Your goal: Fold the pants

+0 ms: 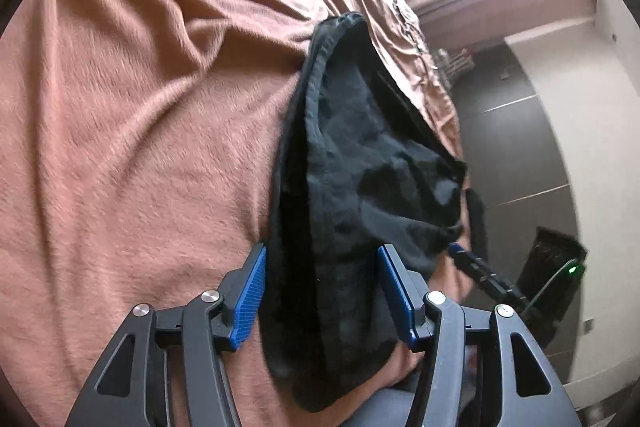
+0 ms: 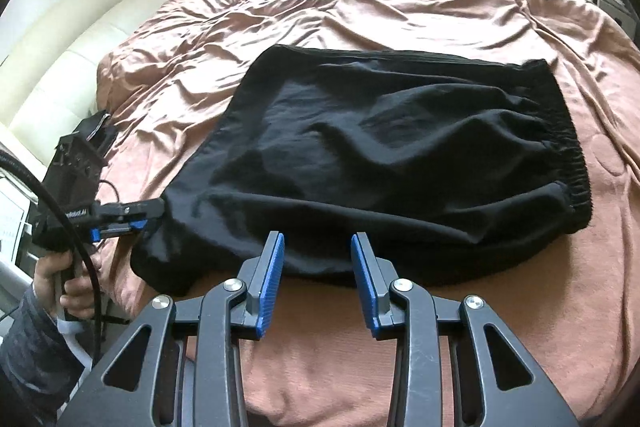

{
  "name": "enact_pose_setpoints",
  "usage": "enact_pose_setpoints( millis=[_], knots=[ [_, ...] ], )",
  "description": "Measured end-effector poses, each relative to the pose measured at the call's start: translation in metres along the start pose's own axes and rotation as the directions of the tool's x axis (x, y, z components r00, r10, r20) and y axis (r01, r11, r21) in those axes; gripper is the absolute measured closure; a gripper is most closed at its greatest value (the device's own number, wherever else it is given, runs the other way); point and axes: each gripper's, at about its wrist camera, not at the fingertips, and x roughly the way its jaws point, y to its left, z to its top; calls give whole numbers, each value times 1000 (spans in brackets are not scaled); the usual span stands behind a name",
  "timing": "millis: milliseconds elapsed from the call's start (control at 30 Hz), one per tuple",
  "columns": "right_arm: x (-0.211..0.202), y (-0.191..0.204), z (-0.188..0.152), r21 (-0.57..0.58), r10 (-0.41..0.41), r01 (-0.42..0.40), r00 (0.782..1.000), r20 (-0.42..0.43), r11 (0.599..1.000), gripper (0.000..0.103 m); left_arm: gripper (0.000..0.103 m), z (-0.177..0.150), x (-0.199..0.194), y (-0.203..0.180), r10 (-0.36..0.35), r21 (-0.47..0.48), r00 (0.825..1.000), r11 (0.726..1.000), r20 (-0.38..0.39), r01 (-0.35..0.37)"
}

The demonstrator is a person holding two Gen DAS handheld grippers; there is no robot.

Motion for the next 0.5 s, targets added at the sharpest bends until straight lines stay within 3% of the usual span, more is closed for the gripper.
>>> enact_pose_setpoints(
  millis=[133, 267, 300, 367, 400, 500],
  knots=[
    [6, 3, 1, -20, 1, -2, 1000, -6, 1000, 71, 46, -12, -7, 0, -55, -12, 998, 998, -25, 55],
    [21, 2, 2, -18, -3, 2, 999, -40, 1000, 77, 49, -27, -9, -5, -24, 12, 999, 1000, -33, 25],
    [28, 2, 1, -12, -10, 10, 998, -67, 1000, 78, 54, -29, -9, -6, -5, 16, 1000, 1000, -28, 5],
    [41, 1, -3, -13, -29, 27, 991, -128, 1000, 81, 85, -31, -4, -8, 34, 17, 999, 999, -34, -33],
    [45, 2, -5, -22, -36, 33, 987, -155, 999, 81, 92, -31, -1, -8, 43, 9, 998, 999, -41, -43],
    [41, 7, -4, -46, -36, 28, 982, -185, 999, 82, 96, -31, -1, -8, 55, -12, 998, 998, -32, -56]
  ],
)
